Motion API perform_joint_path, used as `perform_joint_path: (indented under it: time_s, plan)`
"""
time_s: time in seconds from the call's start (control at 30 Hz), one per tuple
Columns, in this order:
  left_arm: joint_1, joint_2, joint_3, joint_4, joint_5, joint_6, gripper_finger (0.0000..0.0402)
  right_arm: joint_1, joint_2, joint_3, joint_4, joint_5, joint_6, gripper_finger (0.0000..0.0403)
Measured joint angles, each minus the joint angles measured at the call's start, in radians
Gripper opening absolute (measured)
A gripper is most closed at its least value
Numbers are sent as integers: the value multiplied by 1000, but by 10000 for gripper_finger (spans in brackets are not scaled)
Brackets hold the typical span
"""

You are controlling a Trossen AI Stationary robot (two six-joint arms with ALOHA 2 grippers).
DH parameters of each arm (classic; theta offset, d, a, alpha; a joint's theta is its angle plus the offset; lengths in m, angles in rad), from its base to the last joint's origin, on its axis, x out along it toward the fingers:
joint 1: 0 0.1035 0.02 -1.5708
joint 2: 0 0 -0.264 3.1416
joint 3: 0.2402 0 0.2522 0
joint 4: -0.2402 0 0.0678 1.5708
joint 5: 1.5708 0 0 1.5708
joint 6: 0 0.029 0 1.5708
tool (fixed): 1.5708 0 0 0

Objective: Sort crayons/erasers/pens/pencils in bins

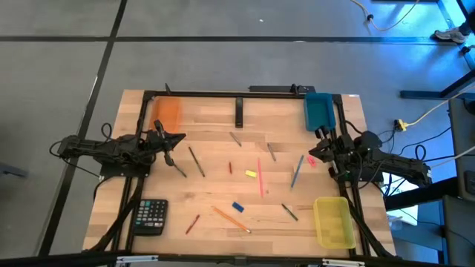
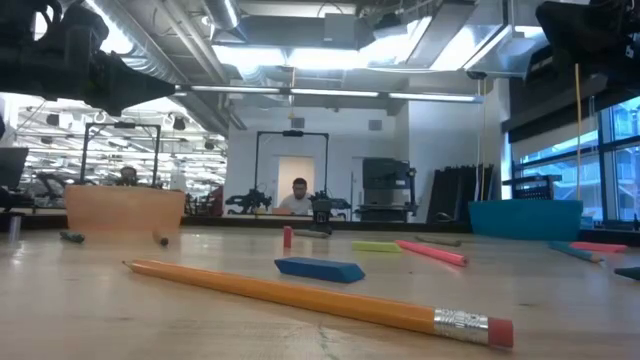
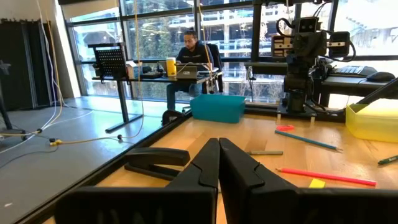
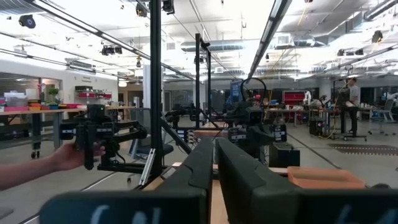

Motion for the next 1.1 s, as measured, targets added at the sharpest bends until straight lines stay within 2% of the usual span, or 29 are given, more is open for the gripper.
perform_joint_path:
  time_s: [0.2,0.43,0.57,0.67,0.8,1.0,1.1]
  plan:
    - [0,0,0,0,-5,0,0,0,0,0,66,3,-96,28]
    - [0,0,0,0,-6,0,0,0,0,0,142,0,92,28]
    - [0,0,0,0,-7,0,0,0,0,0,144,10,91,28]
    - [0,0,0,1,-8,10,0,0,-1,0,166,105,28,28]
    - [4,0,0,74,-39,122,0,0,0,0,166,254,27,28]
    - [27,0,0,108,-45,152,0,0,0,0,171,385,6,28]
    - [42,0,0,66,-72,121,1,-1,0,0,167,569,-50,28]
